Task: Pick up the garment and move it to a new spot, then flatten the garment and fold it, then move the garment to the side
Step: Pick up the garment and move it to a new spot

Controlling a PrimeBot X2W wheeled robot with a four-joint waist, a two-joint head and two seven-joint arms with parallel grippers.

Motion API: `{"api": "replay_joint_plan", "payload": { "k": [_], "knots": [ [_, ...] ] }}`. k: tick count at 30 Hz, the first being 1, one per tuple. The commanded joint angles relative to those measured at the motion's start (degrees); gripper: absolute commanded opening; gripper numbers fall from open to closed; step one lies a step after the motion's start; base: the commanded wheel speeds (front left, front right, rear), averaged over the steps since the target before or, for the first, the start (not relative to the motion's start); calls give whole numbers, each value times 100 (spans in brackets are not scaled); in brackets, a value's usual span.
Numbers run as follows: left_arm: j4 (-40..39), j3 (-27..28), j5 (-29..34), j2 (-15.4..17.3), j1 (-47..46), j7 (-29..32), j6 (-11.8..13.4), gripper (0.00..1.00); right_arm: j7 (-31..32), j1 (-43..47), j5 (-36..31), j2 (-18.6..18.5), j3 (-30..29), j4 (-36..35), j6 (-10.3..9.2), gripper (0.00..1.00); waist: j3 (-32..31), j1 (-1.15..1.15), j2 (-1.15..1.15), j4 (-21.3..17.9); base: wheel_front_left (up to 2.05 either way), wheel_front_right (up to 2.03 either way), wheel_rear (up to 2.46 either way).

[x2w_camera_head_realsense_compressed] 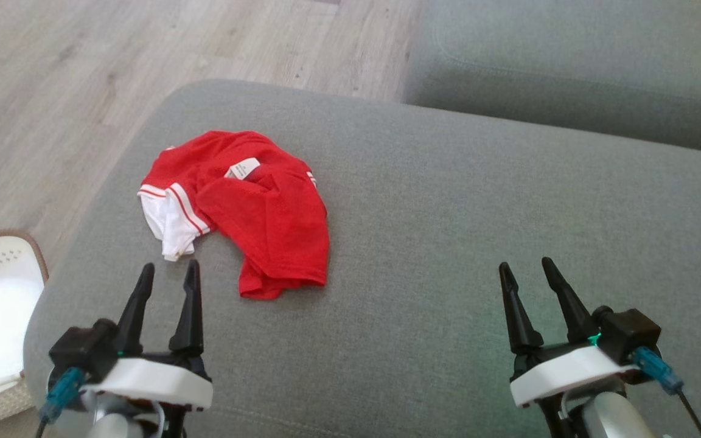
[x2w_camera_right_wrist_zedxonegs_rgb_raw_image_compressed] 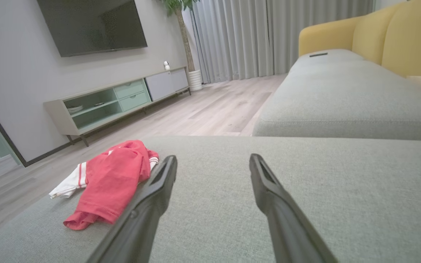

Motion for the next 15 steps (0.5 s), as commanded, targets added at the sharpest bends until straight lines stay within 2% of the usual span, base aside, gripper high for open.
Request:
{"api": "replay_joint_plan", "payload": {
  "k": [1,6,9,15],
  "knots": [
    [-143,223,43,31,-260,-35,-9,100,-62,-206,3,-13,98,-195,-5,100,55,0,0,-25,0,0,0],
    [353,344,214,135,-743,-35,-50,100,-24,-345,-168,-13,-28,-269,-5,100,425,0,0,-161,0,0,0],
    [920,218,285,376,-1265,-7,-85,100,31,-468,-272,-13,-123,-372,-5,100,730,0,0,-270,0,0,0],
    [1923,-336,269,944,-2491,646,-132,100,109,-684,-420,-13,-226,-528,-5,100,1298,0,0,-508,0,0,0]
  ]
}}
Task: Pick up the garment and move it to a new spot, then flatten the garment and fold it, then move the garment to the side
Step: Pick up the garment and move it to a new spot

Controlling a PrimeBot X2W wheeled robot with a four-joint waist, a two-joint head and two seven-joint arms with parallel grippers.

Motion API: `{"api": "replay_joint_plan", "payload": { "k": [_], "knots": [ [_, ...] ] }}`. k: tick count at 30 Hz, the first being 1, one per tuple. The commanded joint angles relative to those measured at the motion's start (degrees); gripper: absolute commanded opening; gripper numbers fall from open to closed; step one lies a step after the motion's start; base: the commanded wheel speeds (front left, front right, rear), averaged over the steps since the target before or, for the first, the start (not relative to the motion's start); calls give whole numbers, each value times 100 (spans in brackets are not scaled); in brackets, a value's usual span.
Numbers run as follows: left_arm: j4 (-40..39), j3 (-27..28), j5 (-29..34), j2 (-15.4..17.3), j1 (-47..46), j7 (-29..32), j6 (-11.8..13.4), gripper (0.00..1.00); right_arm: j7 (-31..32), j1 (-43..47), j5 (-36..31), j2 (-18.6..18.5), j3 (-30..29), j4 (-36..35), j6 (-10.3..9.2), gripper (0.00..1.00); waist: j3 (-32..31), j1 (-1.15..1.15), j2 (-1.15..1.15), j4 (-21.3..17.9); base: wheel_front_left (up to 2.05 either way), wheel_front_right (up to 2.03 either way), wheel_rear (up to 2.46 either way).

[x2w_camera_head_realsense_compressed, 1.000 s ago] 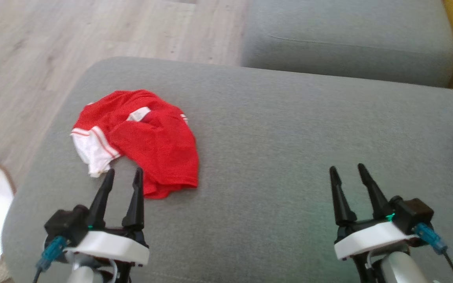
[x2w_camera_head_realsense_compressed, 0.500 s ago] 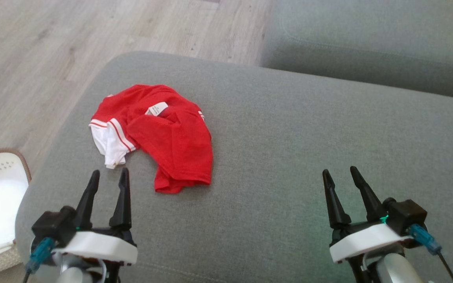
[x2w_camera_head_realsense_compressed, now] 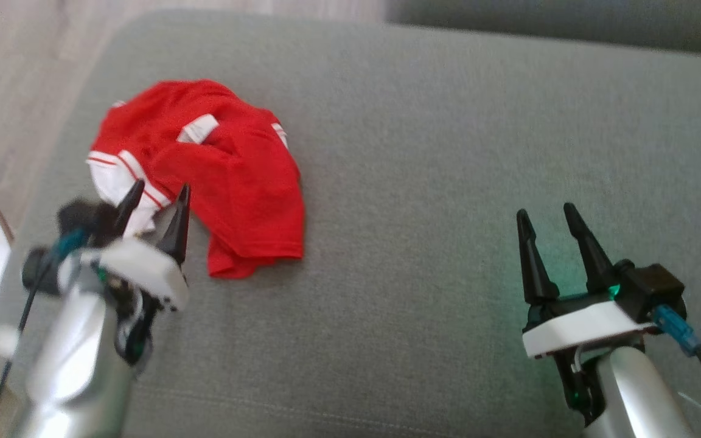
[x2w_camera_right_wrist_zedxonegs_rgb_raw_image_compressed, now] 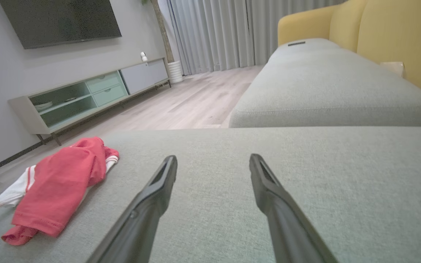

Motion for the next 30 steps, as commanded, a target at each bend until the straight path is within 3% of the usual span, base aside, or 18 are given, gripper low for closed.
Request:
{"api": "replay_joint_plan", "payload": {
  "k": [1,5,13,14,15,16,25,30],
  "knots": [
    [59,-47,107,385,-429,159,-31,100,0,-222,-43,-12,104,-216,-5,100,340,-1,0,-215,0,0,0],
    [742,-648,-22,762,-1041,599,-33,100,0,-334,-93,-12,79,-251,-5,100,584,-1,0,-366,0,0,0],
    [1684,-1643,-910,1246,-1705,1053,-34,100,-21,-477,-166,-24,-23,-274,-5,100,841,-1,0,-612,0,0,0],
    [1730,-1764,-1034,1291,-1740,1076,-34,53,-25,-482,-168,-24,-33,-270,-5,100,850,-1,0,-627,0,0,0],
    [1759,-1883,-1152,1339,-1773,1069,-34,20,-29,-488,-169,-24,-37,-265,-5,100,855,-1,0,-643,0,0,0],
    [1779,-1979,-1265,1383,-1802,1032,-34,0,-33,-492,-169,-23,-43,-259,-5,100,855,-1,0,-653,0,0,0],
    [1655,-2277,-1569,1657,-2006,-383,-35,0,-84,-436,-118,-18,-58,-123,-5,100,522,-1,0,-701,0,0,0],
    [1011,-2150,-1401,1680,-1963,-642,72,0,-113,-352,-45,-14,-47,-22,-5,100,211,-1,0,-734,0,0,0]
  ]
}}
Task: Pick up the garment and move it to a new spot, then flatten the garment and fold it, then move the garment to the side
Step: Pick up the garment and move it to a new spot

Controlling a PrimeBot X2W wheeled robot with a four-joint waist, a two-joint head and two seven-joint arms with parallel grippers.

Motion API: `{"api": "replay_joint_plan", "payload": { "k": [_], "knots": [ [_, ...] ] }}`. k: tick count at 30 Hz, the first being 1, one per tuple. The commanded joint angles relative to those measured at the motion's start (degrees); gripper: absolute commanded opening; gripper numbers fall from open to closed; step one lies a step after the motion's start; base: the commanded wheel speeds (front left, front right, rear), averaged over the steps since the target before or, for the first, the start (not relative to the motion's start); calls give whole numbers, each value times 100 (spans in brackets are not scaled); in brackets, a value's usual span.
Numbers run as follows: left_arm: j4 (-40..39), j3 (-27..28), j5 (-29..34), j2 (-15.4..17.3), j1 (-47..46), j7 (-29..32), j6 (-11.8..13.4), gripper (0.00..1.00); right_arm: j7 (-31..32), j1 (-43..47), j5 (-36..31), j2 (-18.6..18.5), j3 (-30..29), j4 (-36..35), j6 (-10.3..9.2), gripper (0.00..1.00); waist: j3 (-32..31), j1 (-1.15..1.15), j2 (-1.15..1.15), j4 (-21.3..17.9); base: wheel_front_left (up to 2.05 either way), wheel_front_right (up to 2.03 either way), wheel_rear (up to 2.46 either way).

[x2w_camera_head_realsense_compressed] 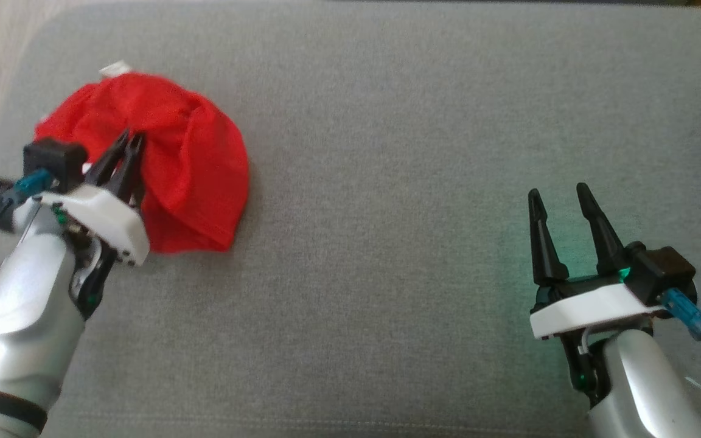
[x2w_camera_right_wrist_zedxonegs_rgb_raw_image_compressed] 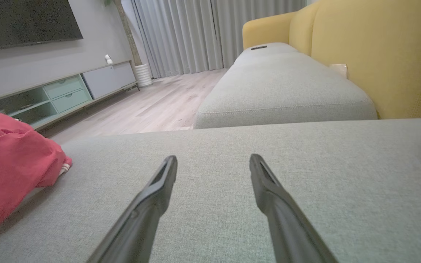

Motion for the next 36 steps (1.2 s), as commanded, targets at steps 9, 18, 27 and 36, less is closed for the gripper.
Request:
{"api": "replay_joint_plan", "payload": {
  "k": [9,18,27,36],
  "knots": [
    [-2038,543,454,443,219,-109,266,0,-106,29,290,-6,263,-55,-5,100,-453,0,0,-263,0,0,0],
    [-2798,269,502,97,197,194,404,0,-124,-83,401,-6,347,-76,-5,100,-346,0,0,-855,0,0,0],
    [-2459,-18,530,-924,-455,308,700,0,-128,-297,560,-5,546,-202,-5,100,-54,0,0,-1596,0,0,0],
    [-1250,-125,425,-1643,-977,168,755,100,-129,-355,678,-5,665,-237,-5,100,45,0,0,-1927,0,0,0]
  ]
}}
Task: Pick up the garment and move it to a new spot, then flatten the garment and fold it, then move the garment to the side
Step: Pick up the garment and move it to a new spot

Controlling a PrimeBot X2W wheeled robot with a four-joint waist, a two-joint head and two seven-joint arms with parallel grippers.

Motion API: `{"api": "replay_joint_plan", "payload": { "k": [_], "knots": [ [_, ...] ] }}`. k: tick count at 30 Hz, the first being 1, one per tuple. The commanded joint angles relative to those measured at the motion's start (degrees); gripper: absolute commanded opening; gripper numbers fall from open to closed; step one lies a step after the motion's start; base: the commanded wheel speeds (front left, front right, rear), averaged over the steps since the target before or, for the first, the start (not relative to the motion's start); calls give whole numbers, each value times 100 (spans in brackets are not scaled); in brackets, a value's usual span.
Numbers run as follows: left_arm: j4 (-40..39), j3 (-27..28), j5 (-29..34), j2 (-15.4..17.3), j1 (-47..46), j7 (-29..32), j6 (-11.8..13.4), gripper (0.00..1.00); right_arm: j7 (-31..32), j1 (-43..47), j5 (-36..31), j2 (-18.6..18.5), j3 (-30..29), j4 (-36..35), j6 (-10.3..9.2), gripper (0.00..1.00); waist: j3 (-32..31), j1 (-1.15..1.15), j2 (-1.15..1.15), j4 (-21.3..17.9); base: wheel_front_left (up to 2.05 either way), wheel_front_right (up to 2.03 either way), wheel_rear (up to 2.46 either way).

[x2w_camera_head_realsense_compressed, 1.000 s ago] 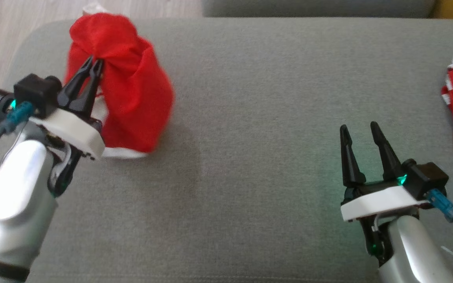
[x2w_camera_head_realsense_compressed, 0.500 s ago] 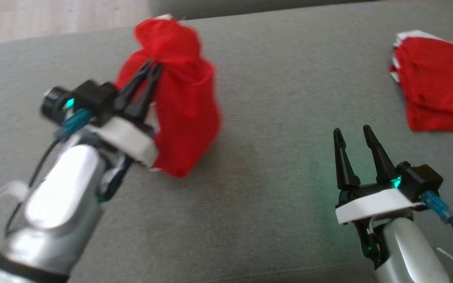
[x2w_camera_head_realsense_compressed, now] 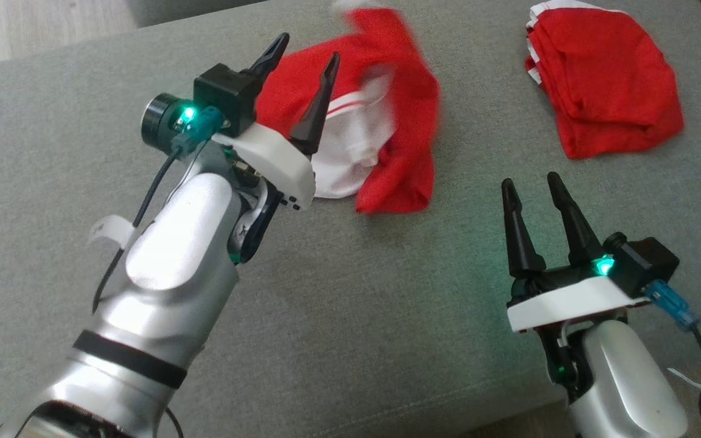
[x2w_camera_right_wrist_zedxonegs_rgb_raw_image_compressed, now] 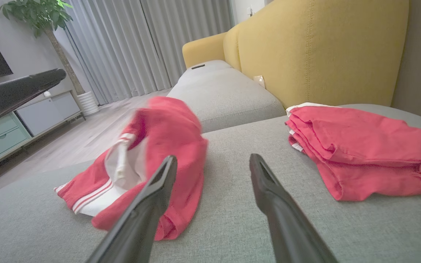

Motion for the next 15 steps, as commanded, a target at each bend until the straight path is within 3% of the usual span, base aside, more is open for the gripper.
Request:
{"api": "replay_joint_plan", "payload": {
  "k": [1,9,15],
  "knots": [
    [2,214,-44,89,-320,-131,0,100,-62,-170,29,-6,103,-204,-5,100,8,-1,0,6,0,0,0],
    [203,530,-123,322,27,-348,-41,100,-62,-45,-112,-6,-78,-190,-5,100,-173,-1,0,422,0,0,0],
    [-548,1110,-93,669,888,-360,-19,100,-62,63,-288,-6,-265,-182,-5,100,-388,-1,0,846,0,0,0]
  ]
}}
